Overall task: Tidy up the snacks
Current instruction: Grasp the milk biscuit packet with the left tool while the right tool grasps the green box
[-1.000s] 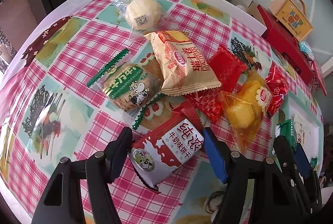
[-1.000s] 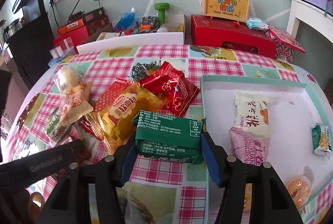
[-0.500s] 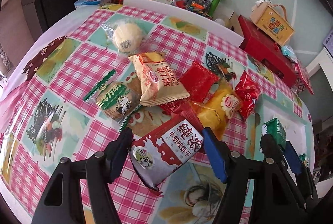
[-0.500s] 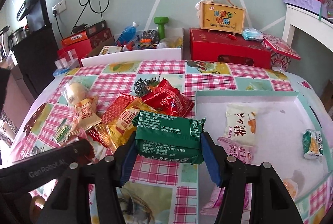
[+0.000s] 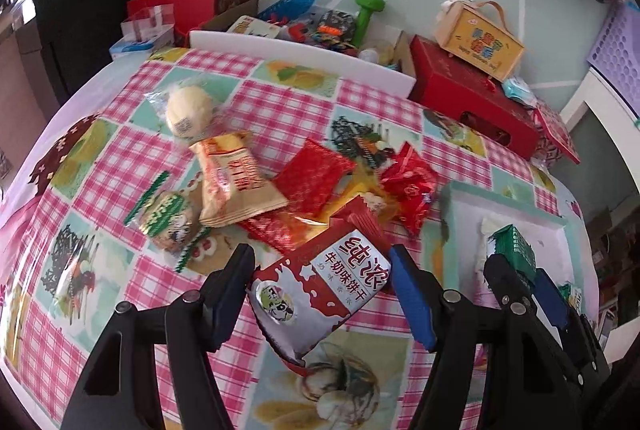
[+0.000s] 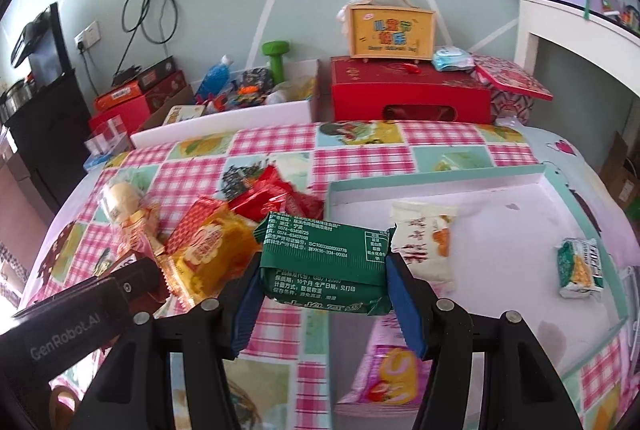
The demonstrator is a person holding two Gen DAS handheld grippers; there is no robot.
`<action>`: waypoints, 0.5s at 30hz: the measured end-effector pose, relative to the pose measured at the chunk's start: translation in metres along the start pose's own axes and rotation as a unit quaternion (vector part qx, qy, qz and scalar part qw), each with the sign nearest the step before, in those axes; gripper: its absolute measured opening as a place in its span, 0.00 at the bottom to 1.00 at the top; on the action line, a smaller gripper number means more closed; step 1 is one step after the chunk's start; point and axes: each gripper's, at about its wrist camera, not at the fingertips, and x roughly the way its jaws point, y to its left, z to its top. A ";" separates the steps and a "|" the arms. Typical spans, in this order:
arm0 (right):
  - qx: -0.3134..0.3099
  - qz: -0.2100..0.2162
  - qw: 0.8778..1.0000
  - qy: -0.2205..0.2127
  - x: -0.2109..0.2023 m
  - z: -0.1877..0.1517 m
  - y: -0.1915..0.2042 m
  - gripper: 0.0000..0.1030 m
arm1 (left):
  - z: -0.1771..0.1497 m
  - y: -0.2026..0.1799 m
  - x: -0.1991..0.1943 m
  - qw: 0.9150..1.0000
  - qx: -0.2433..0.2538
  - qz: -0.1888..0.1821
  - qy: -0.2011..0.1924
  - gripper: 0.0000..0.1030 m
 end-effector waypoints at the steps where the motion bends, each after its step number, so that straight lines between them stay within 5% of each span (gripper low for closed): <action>1: 0.006 -0.003 1.000 -0.002 -0.001 0.001 -0.005 0.60 | 0.000 -0.005 0.000 1.000 0.006 -0.002 -0.001 0.68; 15: 0.122 -0.085 0.989 -0.014 -0.018 0.010 -0.122 0.60 | -0.010 -0.089 -0.007 0.993 0.092 -0.061 -0.040 0.68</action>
